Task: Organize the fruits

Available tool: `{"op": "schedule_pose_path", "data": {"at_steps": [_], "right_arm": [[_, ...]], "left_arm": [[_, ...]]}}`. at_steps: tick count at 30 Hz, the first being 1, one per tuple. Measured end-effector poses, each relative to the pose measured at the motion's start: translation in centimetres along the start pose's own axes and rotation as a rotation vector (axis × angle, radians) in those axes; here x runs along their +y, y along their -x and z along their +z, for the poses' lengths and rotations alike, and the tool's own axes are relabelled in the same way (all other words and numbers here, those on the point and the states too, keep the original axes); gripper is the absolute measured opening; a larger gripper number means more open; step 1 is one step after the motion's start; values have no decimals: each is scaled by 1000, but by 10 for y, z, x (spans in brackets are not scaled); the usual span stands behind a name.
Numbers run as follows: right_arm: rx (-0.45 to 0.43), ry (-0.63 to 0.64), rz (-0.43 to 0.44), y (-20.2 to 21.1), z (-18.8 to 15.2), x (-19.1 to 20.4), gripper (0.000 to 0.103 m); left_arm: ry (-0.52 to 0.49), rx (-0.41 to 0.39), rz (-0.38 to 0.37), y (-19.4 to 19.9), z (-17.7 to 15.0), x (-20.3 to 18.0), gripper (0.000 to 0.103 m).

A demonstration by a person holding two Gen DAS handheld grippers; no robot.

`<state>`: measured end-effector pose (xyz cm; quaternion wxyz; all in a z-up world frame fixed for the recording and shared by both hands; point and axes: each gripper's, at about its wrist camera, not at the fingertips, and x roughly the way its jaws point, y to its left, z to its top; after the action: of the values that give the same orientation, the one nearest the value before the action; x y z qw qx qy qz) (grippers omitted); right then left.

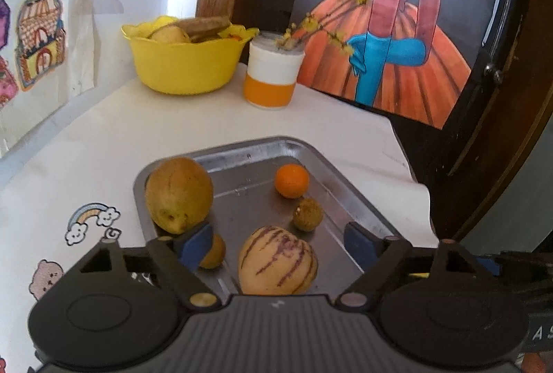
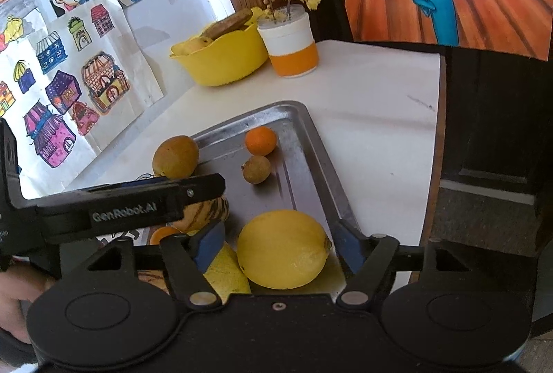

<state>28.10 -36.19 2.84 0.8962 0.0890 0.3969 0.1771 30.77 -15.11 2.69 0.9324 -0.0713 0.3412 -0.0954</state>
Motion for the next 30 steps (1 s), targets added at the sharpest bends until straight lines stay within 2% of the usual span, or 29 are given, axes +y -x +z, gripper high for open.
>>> {"op": "schedule_pose_path", "data": {"at_steps": [4,10,22,30], "right_arm": [[-29,18,-18,8,-4,4,85],[-98,65,-56,21,-9,16,97],[-247,187,-118,54,-31,60,102],[-262,151,-89,72,-42,72,102]], "left_arm": [[14,-29,8,11,1,3,100],[45,-72,31,32,-1,14,102],[53,-168,104,85,-19,35,102],[55,-188,112,116,-36,43,102]]}}
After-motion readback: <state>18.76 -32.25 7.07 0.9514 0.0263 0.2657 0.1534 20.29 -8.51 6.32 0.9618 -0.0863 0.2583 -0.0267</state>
